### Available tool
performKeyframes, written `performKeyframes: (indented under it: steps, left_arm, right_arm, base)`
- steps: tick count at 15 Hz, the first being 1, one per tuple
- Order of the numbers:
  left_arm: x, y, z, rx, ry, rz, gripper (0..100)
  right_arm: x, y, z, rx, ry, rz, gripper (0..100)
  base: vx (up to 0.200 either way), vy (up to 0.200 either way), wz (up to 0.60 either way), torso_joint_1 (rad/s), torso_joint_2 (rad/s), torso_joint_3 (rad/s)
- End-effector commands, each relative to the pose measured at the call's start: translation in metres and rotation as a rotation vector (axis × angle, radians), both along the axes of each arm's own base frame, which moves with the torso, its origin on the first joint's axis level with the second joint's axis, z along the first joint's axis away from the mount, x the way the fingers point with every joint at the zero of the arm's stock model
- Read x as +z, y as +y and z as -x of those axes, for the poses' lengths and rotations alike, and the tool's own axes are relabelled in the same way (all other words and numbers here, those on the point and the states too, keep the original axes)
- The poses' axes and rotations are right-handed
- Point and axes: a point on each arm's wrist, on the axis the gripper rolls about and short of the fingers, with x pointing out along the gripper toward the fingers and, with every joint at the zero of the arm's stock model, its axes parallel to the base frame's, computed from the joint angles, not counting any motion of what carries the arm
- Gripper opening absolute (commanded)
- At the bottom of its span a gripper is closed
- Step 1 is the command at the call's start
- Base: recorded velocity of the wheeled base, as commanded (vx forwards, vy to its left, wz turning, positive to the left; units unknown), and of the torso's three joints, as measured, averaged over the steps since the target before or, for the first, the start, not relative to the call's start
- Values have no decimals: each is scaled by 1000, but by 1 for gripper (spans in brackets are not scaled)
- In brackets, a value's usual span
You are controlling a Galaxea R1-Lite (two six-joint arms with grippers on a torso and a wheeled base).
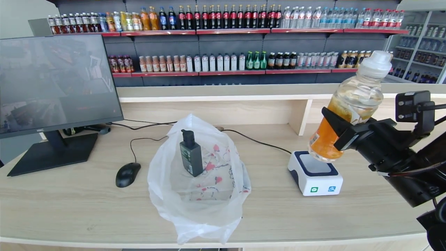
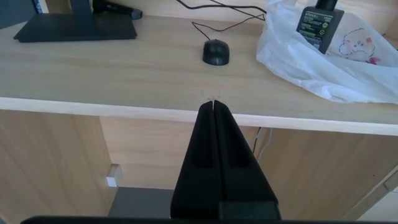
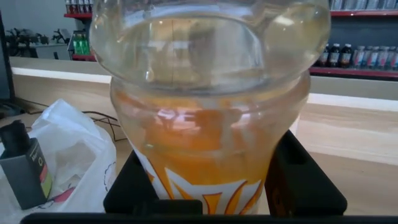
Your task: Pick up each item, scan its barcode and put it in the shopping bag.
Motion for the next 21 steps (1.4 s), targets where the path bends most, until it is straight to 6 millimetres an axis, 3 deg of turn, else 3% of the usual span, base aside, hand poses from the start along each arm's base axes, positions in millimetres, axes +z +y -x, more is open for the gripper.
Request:
performKeyframes:
  steps: [1, 5, 10, 13, 21]
  left_arm:
    - [0, 0, 0, 0, 1, 0, 0]
    - [0, 0, 0, 0, 0, -1, 0]
    - [0, 0, 0, 0, 0, -1, 0]
    - [0, 0, 0, 0, 0, -1, 0]
    - [0, 0, 0, 0, 0, -1, 0]
  right_arm:
    - [1, -1, 0, -1, -3, -3, 0]
    - [2, -1, -4, 4, -10, 0, 0]
    - [-18, -4, -5, 84, -39, 299, 0]
    - [-16, 3, -26, 46, -169, 529, 0]
    - [-31, -4, -22, 155, -304, 812, 0]
  base:
    - [0, 0, 0, 0, 0, 0]
    - [0, 0, 0, 0, 0, 0]
    - [0, 0, 0, 0, 0, 0]
    - [0, 0, 0, 0, 0, 0]
    - [0, 0, 0, 0, 0, 0]
